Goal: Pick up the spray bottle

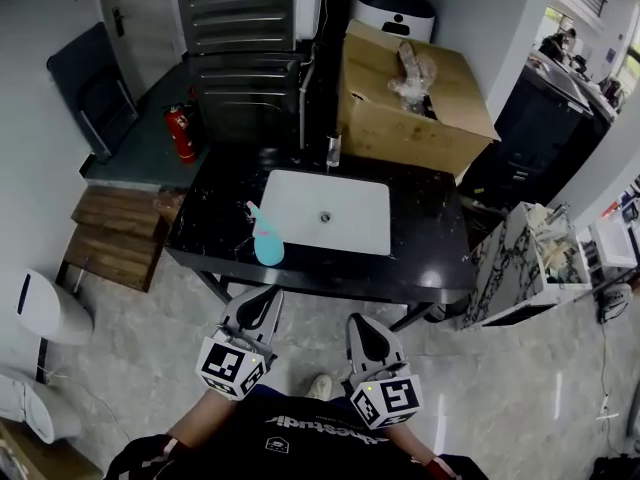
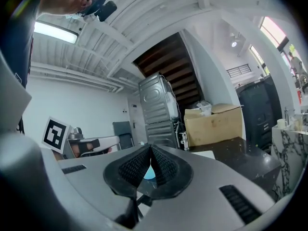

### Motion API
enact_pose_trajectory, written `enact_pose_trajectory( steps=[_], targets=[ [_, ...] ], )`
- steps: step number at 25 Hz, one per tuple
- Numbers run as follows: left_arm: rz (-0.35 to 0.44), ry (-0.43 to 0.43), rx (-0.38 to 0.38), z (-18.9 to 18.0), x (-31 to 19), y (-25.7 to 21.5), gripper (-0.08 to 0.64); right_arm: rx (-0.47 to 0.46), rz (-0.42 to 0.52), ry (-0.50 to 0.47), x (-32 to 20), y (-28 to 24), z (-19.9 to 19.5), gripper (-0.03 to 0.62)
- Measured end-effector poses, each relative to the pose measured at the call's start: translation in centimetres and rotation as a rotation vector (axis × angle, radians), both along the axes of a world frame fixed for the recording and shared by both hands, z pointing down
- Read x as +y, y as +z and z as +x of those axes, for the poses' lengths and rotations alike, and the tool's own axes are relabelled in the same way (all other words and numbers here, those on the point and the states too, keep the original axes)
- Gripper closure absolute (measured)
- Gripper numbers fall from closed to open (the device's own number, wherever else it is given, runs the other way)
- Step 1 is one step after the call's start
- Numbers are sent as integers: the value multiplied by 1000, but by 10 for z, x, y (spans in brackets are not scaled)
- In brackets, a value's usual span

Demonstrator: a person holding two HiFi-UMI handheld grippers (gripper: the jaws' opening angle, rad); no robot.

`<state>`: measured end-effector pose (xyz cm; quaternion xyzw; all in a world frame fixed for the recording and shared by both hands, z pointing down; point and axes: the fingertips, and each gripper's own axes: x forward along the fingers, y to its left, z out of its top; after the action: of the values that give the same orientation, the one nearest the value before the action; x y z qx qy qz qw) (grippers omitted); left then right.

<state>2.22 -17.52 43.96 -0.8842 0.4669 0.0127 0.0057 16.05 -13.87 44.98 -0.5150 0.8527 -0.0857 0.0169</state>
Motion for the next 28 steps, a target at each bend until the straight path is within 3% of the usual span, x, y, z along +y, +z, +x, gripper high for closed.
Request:
enact_pose_trajectory(
  steps=[11, 19, 28],
  targets=[
    [-11, -38, -8, -24, -59, 8, 539, 9, -19, -48, -60, -2, -18, 554],
    [-17, 28, -17, -43, -105, 28, 430, 42, -4, 13, -89, -9, -31, 554],
    [-85, 58, -43, -58, -151, 81, 336, 76, -16, 82, -101, -9, -34, 554]
  ],
)
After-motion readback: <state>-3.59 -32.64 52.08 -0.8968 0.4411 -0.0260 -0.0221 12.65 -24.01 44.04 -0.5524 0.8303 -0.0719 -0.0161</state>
